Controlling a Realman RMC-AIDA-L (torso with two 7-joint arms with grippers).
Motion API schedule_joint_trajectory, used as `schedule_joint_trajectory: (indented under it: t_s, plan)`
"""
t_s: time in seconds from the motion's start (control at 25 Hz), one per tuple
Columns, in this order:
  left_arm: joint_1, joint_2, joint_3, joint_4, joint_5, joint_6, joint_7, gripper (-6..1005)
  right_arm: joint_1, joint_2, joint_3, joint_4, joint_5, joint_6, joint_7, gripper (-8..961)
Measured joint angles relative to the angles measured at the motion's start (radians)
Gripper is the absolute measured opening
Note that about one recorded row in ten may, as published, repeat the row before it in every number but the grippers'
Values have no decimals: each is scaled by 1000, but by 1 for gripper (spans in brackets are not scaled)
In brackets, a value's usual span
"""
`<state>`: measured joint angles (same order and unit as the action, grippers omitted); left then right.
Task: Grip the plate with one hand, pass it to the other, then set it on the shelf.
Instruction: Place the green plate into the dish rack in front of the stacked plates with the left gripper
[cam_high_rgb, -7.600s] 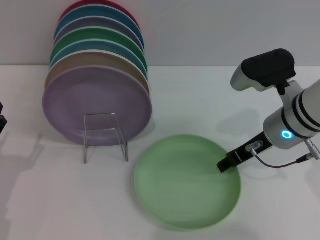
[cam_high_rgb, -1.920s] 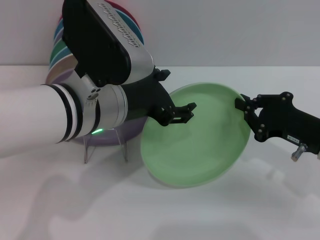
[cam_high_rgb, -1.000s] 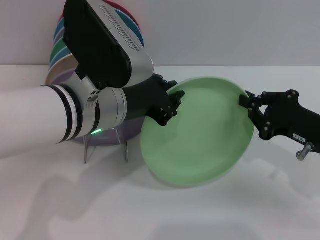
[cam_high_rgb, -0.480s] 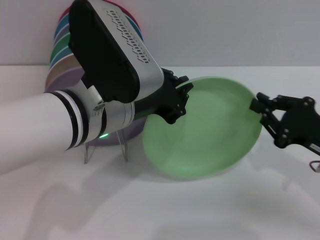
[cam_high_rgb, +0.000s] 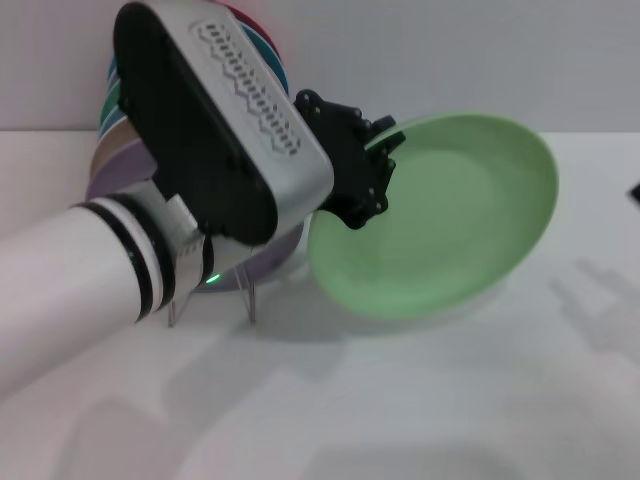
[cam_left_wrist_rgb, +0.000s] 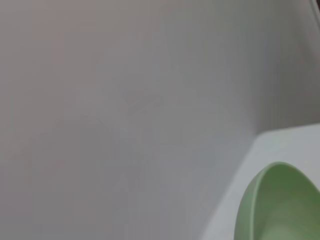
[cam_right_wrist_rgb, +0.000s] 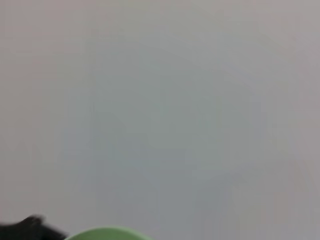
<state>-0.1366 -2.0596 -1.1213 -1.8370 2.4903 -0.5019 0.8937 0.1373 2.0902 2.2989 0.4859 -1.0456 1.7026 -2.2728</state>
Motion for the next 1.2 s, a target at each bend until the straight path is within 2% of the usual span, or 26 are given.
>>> schedule_joint_trajectory:
  t_s: [0.12, 0.2, 0.28, 0.36, 0.48, 0.6, 0.72, 0.88, 0.96, 1.04, 1.08, 1.12, 1.2]
  plan:
    - [67, 2, 86, -3, 3, 210, 124, 68, -43, 2, 26, -31, 95, 24, 15, 378]
    - [111, 3, 172, 30, 9, 431, 242, 70, -63, 2, 23, -45, 149, 26, 16, 447]
    - [125, 7, 246, 86, 49, 659, 307, 73, -71, 2, 23, -54, 173, 24, 16, 517]
    - [122, 18, 316, 154, 115, 874, 309, 75, -73, 2, 24, -58, 177, 20, 16, 517]
    - [94, 55, 392, 265, 251, 1161, 191, 78, -66, 2, 23, -66, 173, 9, 12, 517]
    - [77, 103, 416, 344, 365, 1337, 32, 82, -59, 2, 22, -74, 168, -4, 12, 517]
    - [60, 158, 410, 428, 400, 1475, -121, 85, -58, 2, 22, -76, 166, -13, 10, 517]
    - [-10, 194, 380, 648, 400, 1722, -278, 89, -57, 2, 23, -85, 154, -21, -5, 517]
    - [-74, 198, 356, 825, 400, 1889, -370, 92, -57, 2, 21, -88, 149, -25, -11, 517]
    - [-140, 177, 302, 1033, 400, 2056, -497, 94, -55, 2, 12, -88, 148, -26, -13, 517]
    - [-140, 177, 302, 1033, 400, 2056, -497, 95, -54, 2, 7, -88, 148, -26, -13, 517]
    - [-179, 147, 242, 1181, 397, 2141, -589, 96, -52, 2, 4, -89, 148, -26, -13, 517]
    - [-217, 120, 189, 1306, 400, 2188, -647, 98, -50, 2, -1, -89, 148, -25, -13, 517]
